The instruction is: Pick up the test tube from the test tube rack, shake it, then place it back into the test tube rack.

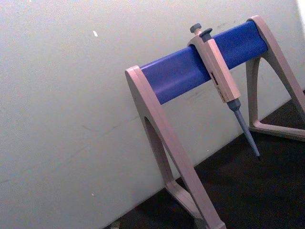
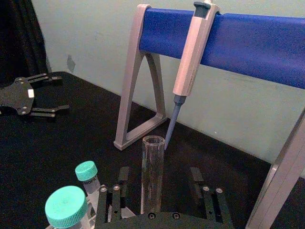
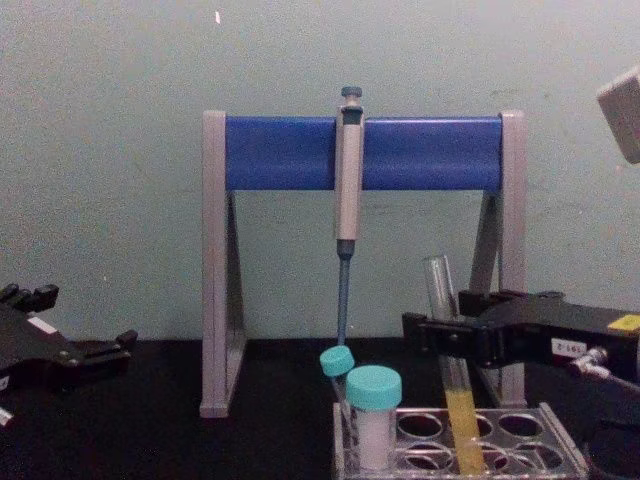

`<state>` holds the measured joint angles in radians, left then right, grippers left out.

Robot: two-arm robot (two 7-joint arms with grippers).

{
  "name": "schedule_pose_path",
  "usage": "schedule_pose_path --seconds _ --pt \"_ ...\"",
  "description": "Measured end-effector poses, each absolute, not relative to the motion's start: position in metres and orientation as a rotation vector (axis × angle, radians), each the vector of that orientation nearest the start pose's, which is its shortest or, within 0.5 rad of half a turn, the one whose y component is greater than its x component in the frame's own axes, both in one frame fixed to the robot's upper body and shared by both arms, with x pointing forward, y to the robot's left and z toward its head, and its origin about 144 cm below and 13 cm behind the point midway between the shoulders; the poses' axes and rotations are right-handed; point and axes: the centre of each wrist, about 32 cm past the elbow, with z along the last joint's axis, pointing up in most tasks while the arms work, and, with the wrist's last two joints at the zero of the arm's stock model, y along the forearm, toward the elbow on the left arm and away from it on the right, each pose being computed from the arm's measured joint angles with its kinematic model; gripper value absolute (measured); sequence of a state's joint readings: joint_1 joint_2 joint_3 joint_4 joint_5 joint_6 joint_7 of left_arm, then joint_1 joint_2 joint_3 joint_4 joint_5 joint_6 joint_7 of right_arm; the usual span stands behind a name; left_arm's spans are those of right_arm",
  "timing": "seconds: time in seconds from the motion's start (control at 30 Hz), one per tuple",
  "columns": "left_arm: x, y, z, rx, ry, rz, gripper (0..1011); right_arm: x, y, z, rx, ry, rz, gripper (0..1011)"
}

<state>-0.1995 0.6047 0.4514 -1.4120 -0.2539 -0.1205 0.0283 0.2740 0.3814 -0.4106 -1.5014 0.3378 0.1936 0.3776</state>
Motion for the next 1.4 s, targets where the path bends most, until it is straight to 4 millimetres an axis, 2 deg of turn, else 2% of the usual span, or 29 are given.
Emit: schedule_pose_path --seconds 0.13,0.37,0.4,0.5,0.6,1.4 --pt "0.4886 0.3097 1.1398 0.304 -0.285 1.248 1001 0.5135 -0.2258 1.1867 -0.192 0.03 -0.853 700" --pt "0.4886 0.3097 1.1398 0.304 -0.285 1.248 1001 0.5135 -0.2258 1.1867 -0.192 0.03 -0.854 509" --pt "0.4886 0.3097 1.1398 0.304 -0.285 1.248 1001 0.5135 -0.2259 1.1867 -0.192 0.03 -0.854 449" --pt "0.4886 0.3097 1.1398 0.305 -0.285 1.248 1001 0.5135 -0.2258 1.1867 -0.192 0.03 -0.854 390" --pt "0.4886 0.3097 1.1398 0.304 -0.285 1.248 1001 0.5135 -0.2258 1.1867 -0.192 0.03 -0.854 252" --pt "0.4886 0.3097 1.1398 0.304 -0.285 1.248 1001 0.51 -0.2301 1.1879 -0.159 0.009 -0.842 232"
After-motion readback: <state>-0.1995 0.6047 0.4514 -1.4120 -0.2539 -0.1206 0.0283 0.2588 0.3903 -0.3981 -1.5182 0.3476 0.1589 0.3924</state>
